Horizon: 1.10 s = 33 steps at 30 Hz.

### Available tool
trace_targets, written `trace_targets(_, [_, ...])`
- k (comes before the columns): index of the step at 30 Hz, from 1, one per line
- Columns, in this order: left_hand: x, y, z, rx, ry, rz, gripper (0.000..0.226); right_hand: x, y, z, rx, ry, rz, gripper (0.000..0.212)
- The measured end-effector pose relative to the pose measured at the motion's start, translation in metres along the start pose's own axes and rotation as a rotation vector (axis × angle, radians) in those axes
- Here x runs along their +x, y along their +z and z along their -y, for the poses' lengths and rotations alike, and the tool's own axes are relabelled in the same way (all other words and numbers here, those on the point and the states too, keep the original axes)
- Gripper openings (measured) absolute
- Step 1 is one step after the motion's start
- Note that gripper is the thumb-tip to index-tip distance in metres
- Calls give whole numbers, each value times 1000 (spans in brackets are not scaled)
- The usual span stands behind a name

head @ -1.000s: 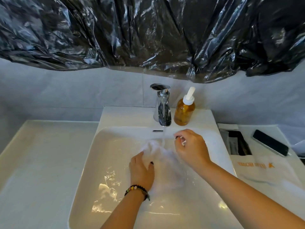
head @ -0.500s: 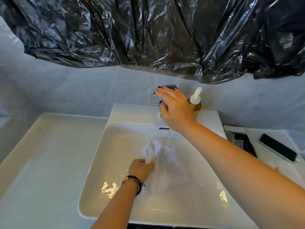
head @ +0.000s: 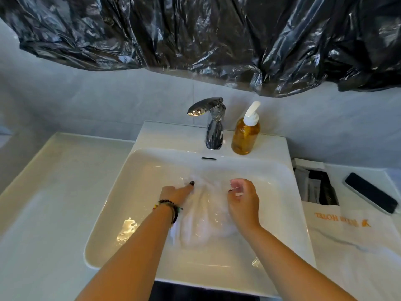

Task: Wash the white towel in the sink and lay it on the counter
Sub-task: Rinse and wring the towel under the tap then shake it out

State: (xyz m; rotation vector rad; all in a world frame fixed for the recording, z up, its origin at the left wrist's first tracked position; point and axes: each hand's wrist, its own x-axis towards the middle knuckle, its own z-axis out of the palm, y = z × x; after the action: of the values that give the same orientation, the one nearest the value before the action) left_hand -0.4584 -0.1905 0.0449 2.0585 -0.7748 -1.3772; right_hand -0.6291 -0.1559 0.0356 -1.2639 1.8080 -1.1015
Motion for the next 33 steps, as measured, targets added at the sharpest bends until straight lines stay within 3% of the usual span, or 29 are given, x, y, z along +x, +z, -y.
trace_targets(3, [-4, 4, 3, 77, 105, 17, 27, 13, 10, -18, 23, 401, 229, 52])
trace_targets(5, [-15, 7, 8, 43, 177, 7, 19, 15, 13, -25, 65, 441, 292, 39])
trace_targets(6, [-22, 7, 13, 5, 216, 1, 20, 14, 12, -25, 76, 420, 281, 27])
trace_targets(8, [-42, 9, 21, -28, 327, 6, 28, 12, 7, -23, 56, 358, 256, 33])
trace_targets(13, [-90, 8, 21, -105, 632, -90, 30, 6, -12, -11, 44, 202, 266, 19])
trace_targets(18, [-100, -10, 18, -288, 673, -116, 23, -12, -39, 10, 177, 80, 241, 20])
trace_targets(21, [-108, -23, 7, -398, 721, -85, 36, -21, -58, 35, 367, 96, 275, 18])
trace_targets(25, [-118, -45, -14, -482, 795, 19, 30, -27, -73, 76, 726, 262, 404, 39])
trace_targets(28, [-133, -64, -30, -481, 834, 123, 28, -30, -74, 103, 568, 286, 405, 62])
trace_targets(33, [-147, -92, -58, -470, 851, 176, 25, -38, -87, 160, 340, -74, 179, 18])
